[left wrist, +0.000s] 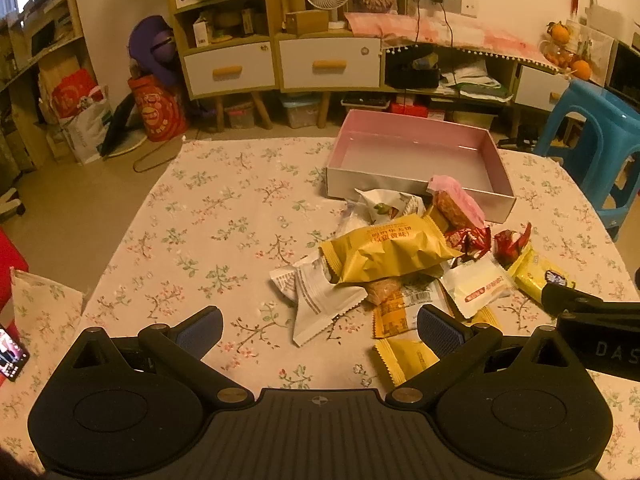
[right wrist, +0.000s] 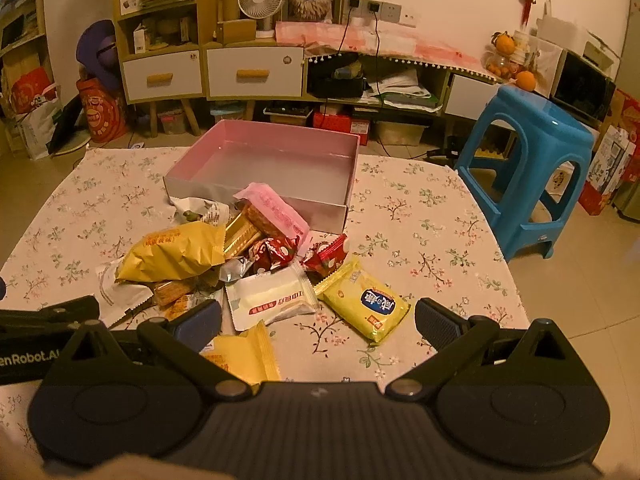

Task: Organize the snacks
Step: 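Grasp a yellow snack bag with the left gripper while the right gripper grasps another yellow bag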

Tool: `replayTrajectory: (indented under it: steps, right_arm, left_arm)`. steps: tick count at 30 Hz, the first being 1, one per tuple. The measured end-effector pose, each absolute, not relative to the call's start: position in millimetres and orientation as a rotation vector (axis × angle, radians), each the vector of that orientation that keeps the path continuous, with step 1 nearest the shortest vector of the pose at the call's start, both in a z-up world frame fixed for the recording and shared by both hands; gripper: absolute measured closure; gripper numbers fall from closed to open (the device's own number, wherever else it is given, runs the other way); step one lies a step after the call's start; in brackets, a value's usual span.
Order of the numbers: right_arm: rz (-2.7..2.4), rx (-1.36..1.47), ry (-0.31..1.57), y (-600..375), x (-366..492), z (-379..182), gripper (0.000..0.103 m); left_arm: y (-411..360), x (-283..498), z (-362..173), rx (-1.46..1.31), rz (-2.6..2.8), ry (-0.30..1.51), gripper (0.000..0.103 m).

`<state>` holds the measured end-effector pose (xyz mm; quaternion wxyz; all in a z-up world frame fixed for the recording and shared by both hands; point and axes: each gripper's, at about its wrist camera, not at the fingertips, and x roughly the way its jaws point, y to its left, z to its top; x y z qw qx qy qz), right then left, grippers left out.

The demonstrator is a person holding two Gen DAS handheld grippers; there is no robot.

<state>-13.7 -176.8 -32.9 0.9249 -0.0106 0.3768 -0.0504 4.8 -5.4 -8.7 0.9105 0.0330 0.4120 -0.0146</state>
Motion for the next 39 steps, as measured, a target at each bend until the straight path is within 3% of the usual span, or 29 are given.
replayTrajectory:
  steps: [9,18,39]
  right_arm:
    - [-0.029,-0.007,0.788,-197.1,5.3,-5.0,0.0]
    - [0.258,-0.027,0.89,-195.4,32.1,-10.9,0.0]
    - [0.703,-0.26,0.965,-171.2,43.0,-71.5,0.0]
  left_arm:
    - [16.5,19.9,11.4,-0.001,-0.101,0.761,0.0]
    - [6.3,68.4,-1.6,0.026,-0.313,0.886,0.0]
    - [-38.0,128.2,-79.9,0.514,-0.804,0.876,0.0]
